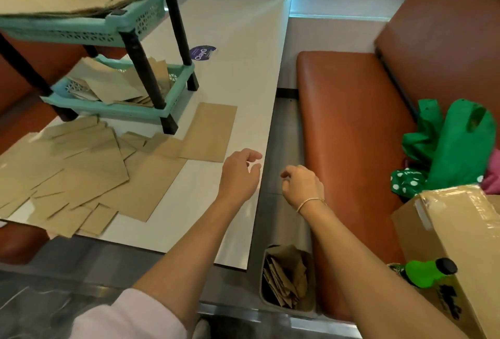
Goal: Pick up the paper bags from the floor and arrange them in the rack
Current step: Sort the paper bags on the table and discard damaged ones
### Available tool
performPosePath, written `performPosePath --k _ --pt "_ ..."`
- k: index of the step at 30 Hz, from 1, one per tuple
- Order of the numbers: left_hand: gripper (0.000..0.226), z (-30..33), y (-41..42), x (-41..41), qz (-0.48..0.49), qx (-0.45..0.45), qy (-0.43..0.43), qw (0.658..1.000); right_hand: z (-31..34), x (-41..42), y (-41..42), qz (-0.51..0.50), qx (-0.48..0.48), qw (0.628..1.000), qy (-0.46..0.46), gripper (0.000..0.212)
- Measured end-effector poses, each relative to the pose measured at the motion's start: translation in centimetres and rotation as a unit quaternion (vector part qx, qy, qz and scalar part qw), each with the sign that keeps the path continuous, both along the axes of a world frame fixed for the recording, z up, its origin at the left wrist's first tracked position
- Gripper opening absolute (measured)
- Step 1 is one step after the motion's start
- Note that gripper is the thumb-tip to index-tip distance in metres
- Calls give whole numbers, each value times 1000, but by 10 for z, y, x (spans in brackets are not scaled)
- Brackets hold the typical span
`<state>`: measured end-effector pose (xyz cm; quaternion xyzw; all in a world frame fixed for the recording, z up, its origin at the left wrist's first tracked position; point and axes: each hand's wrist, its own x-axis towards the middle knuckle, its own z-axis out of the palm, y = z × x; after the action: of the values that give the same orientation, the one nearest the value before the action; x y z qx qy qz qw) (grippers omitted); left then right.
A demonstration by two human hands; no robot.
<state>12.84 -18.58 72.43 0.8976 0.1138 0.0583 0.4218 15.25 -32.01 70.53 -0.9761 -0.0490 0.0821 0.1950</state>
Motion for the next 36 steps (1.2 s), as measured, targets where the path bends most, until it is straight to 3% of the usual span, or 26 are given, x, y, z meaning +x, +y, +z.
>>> performPosePath --k 11,18,22,26,30,33,36 --pt "52 4 101 43 100 179 129 970 57 14 72 68 -15 997 -27 30" --pt "73 -7 131 70 148 182 236 943 51 15 70 17 -58 998 -3 30" --pt "85 -6 135 79 163 65 243 954 48 13 74 -1 -67 998 14 30" --pt "53 -4 135 77 149 33 242 958 53 13 89 -2 -58 998 4 29" --pt "28 4 136 65 41 8 187 981 64 17 105 -16 -22 999 -31 36" --pt "15 17 146 50 -74 -52 138 986 72 24 115 -85 21 993 -74 58" --pt "12 26 165 32 -150 -107 148 972 82 32 120 -168 46 982 -75 93"
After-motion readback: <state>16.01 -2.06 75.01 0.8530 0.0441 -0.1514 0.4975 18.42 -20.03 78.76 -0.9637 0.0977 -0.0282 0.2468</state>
